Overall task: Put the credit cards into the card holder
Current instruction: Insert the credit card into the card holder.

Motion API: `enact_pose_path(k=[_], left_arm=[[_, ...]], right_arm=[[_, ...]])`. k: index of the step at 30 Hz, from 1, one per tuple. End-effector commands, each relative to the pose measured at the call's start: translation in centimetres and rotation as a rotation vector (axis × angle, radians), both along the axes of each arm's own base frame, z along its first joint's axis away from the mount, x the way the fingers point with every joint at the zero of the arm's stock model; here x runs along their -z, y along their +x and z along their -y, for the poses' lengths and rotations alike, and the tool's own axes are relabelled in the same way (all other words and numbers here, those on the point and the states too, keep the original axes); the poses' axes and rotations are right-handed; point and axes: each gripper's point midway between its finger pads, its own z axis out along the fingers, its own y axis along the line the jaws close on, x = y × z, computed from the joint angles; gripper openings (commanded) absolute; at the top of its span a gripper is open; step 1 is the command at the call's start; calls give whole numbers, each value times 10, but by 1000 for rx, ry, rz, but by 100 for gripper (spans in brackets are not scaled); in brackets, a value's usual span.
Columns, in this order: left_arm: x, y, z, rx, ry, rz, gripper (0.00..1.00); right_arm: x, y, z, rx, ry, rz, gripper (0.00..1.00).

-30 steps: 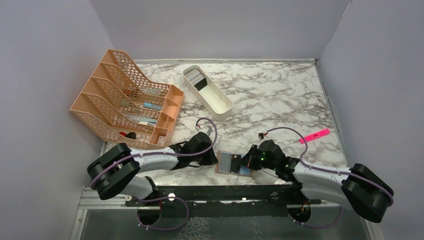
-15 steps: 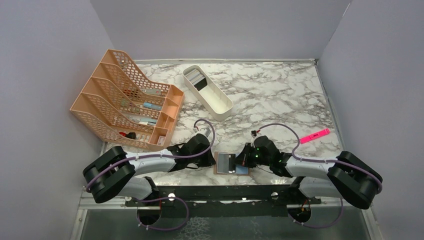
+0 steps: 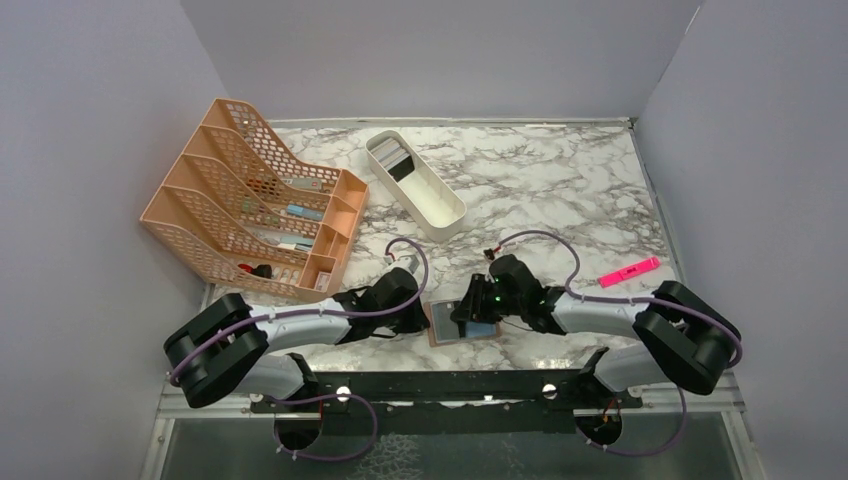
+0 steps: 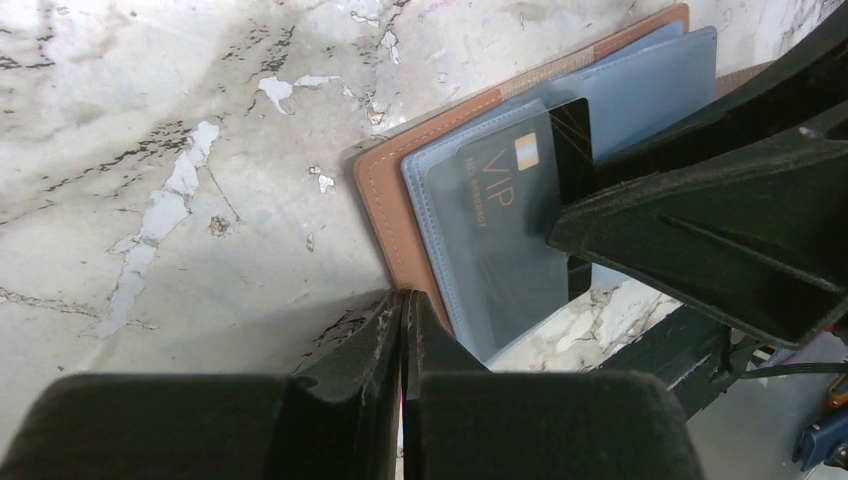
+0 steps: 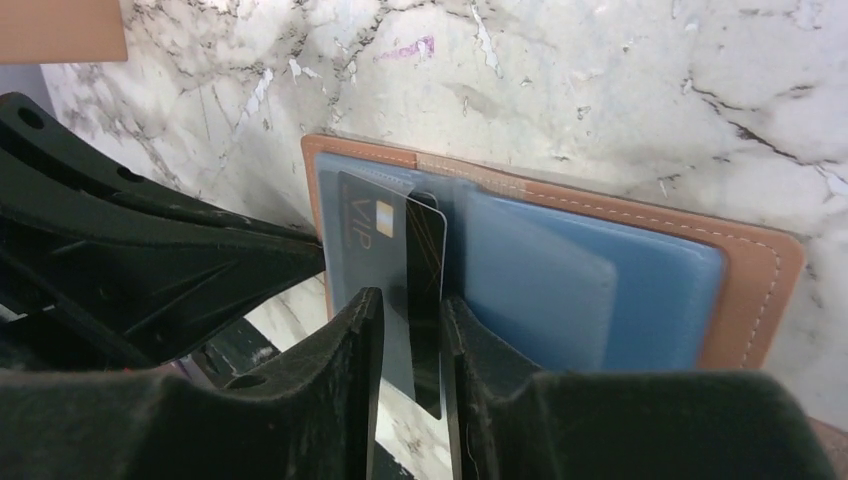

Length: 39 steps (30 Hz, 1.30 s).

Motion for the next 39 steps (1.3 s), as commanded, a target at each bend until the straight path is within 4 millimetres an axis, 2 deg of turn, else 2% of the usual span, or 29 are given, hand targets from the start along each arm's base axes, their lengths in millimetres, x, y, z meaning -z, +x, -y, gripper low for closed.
enact_pose_path(k=[1, 4, 7, 13, 16, 22, 32, 39], left_arm=[[19, -7, -19, -2, 98, -15, 7], [15, -6, -19, -1, 96, -5, 7], [12, -5, -20, -3, 100, 4, 7], [9, -5, -16, -2, 75, 3, 7], [3, -4, -7, 12, 36, 6, 7], [-19, 3, 14, 28, -71, 41, 7], [-30, 5, 29, 64, -138, 66, 7], [-45, 6, 52, 127, -238, 88, 7]], right_arm=[[17, -13, 35, -11, -185, -9, 36], [6, -11, 38, -5, -188, 17, 40], [0, -12, 32, -29, -156, 23, 40], [5, -11, 26, -46, -154, 9, 40], [3, -9, 24, -54, -157, 13, 40], [-4, -4, 41, -15, -245, 40, 41], [-17, -1, 44, -18, -252, 76, 48], [-22, 2, 47, -3, -269, 91, 48]])
